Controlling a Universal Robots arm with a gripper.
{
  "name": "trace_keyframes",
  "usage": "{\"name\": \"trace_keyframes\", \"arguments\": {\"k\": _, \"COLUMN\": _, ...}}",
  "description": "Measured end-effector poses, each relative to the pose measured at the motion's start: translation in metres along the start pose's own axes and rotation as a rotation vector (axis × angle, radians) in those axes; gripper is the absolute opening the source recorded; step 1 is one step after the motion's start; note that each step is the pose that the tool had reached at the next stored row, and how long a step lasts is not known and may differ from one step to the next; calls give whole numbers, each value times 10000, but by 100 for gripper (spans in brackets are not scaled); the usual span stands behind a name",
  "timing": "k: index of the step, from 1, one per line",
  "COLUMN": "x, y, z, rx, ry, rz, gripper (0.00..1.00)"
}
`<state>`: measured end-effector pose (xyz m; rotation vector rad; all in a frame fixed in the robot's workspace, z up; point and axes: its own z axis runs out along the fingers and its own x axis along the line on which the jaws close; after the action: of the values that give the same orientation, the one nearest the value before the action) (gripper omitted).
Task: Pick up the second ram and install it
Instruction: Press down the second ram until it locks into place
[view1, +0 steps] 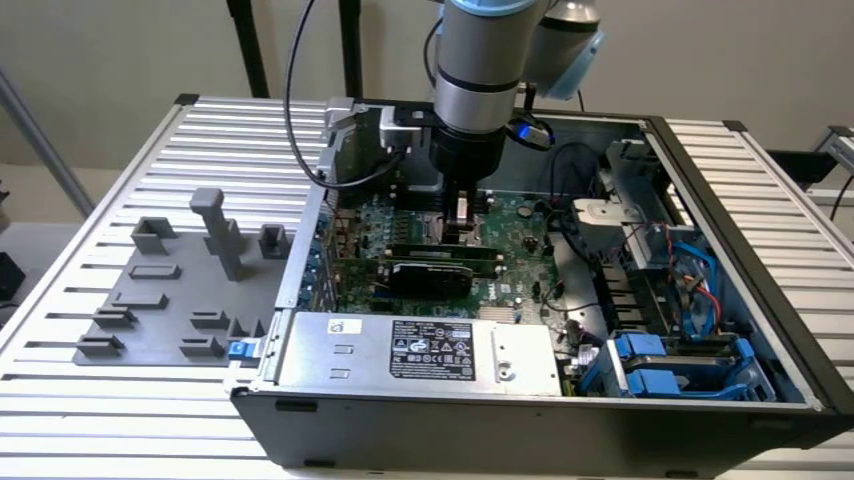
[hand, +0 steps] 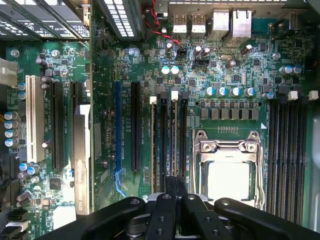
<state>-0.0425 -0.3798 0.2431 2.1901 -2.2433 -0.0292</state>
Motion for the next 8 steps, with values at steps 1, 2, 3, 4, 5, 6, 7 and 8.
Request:
{"name": "trace_keyframes", "arguments": {"k": 1, "x": 0, "y": 3, "z": 4, "rx": 12, "ry": 0, "rz": 2, "gripper": 11}}
{"name": "trace_keyframes", "arguments": {"k": 2, "x": 0, "y": 3, "z": 13, "rx": 14, "ry": 1, "rz": 1, "gripper": 11}}
{"name": "trace_keyframes", "arguments": {"k": 3, "x": 0, "y": 4, "z": 29, "rx": 19, "ry": 1, "rz": 0, "gripper": 11}}
{"name": "trace_keyframes", "arguments": {"k": 4, "x": -2, "y": 5, "z": 48, "rx": 25, "ry": -1, "rz": 1, "gripper": 11}}
{"name": "trace_keyframes", "arguments": {"k": 5, "x": -5, "y": 6, "z": 67, "rx": 28, "ry": -2, "rz": 1, "gripper": 11}}
{"name": "trace_keyframes", "arguments": {"k": 6, "x": -6, "y": 6, "z": 85, "rx": 29, "ry": 0, "rz": -1, "gripper": 11}}
{"name": "trace_keyframes", "arguments": {"k": 7, "x": -8, "y": 6, "z": 103, "rx": 31, "ry": 0, "rz": 0, "gripper": 11}}
{"name": "trace_keyframes", "arguments": {"k": 8, "x": -9, "y": 7, "z": 121, "rx": 31, "ry": 1, "rz": 0, "gripper": 11}}
